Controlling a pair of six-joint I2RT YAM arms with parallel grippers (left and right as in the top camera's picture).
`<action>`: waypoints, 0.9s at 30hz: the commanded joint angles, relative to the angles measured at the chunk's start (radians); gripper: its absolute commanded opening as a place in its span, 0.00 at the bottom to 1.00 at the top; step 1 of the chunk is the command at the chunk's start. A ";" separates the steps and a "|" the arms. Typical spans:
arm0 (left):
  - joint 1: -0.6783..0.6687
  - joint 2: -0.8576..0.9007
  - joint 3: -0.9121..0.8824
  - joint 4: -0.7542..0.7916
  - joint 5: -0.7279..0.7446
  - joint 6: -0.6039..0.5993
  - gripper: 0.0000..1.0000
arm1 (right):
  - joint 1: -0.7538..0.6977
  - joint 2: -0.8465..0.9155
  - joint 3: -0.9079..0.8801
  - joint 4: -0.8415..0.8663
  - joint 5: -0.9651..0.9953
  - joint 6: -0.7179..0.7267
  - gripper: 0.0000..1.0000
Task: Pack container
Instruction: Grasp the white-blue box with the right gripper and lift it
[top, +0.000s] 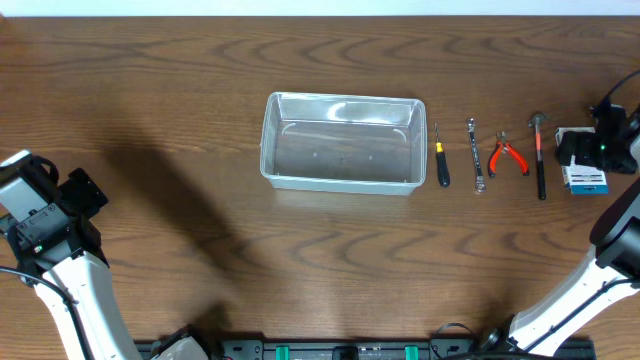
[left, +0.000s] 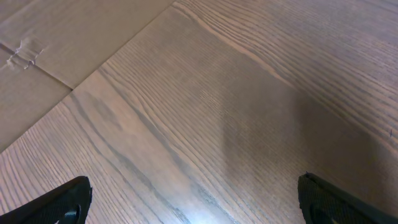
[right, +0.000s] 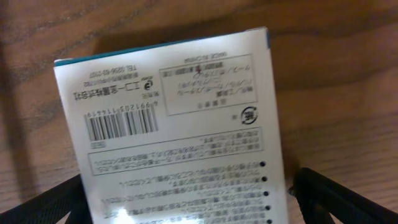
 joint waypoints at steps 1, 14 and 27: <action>0.005 0.004 0.009 -0.003 0.006 0.010 0.98 | -0.008 0.077 -0.007 -0.006 -0.003 -0.023 0.99; 0.005 0.004 0.009 -0.003 0.006 0.010 0.98 | -0.007 0.097 -0.007 -0.052 -0.030 -0.093 0.99; 0.005 0.004 0.009 -0.003 0.006 0.010 0.98 | -0.006 0.099 -0.007 -0.153 0.043 0.076 0.99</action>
